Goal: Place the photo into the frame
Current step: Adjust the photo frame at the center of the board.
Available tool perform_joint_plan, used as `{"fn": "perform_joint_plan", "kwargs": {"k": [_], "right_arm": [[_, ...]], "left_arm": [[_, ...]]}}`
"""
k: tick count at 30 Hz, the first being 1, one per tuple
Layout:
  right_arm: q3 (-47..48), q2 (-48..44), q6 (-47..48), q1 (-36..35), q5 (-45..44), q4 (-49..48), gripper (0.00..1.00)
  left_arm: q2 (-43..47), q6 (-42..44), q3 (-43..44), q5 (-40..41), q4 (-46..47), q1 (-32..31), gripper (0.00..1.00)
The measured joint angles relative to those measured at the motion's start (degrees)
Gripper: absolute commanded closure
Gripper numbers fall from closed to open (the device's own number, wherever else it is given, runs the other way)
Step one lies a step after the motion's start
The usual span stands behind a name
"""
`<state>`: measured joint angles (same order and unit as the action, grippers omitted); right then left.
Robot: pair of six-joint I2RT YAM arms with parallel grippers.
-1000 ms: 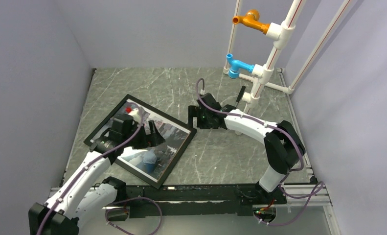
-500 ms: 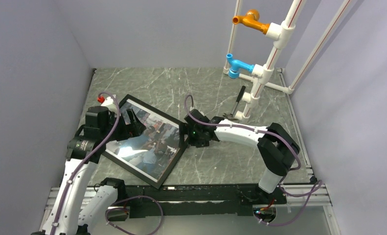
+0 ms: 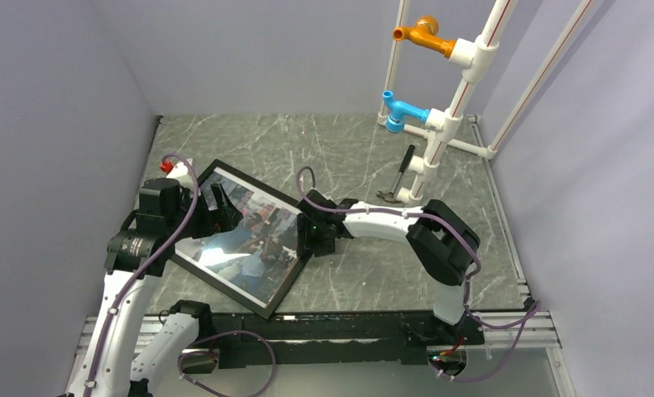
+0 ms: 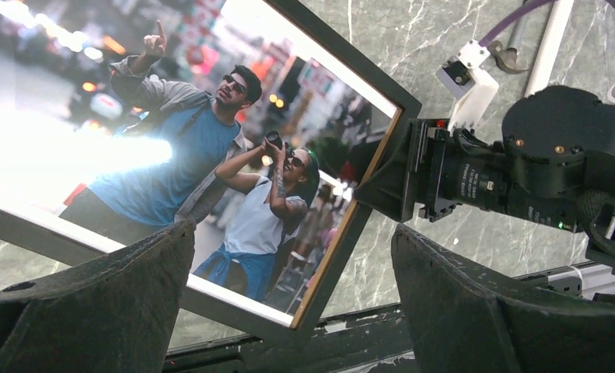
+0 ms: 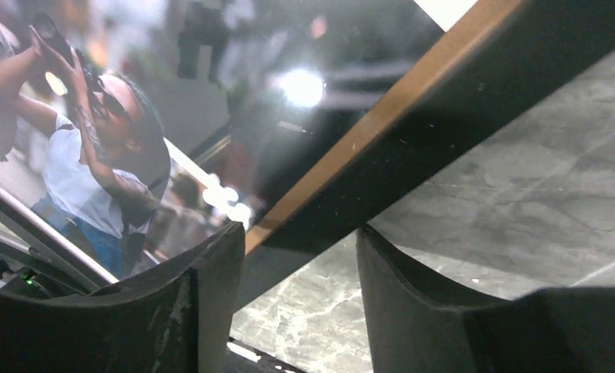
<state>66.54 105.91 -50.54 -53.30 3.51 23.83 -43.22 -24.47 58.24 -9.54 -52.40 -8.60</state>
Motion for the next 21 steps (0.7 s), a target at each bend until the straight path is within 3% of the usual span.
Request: {"fn": "perform_joint_plan", "kwargs": {"k": [5,9,13,21], "right_arm": [[3.28,2.97,-0.28,0.11,-0.46,1.95,0.6],[5.07,4.02,-0.46,0.42,-0.76,3.91,0.75],[4.59,3.89,-0.46,1.66,0.07,3.5,0.85],[4.35,3.19,4.92,11.19,-1.62,3.63,0.86]], "left_arm": [[0.09,0.24,-0.02,0.02,-0.72,0.0,0.01],[0.11,0.83,-0.04,0.22,-0.92,0.0,0.01],[0.17,1.29,-0.39,0.39,-1.05,0.0,0.01],[0.24,1.57,-2.78,0.37,-1.11,0.0,0.01]]}}
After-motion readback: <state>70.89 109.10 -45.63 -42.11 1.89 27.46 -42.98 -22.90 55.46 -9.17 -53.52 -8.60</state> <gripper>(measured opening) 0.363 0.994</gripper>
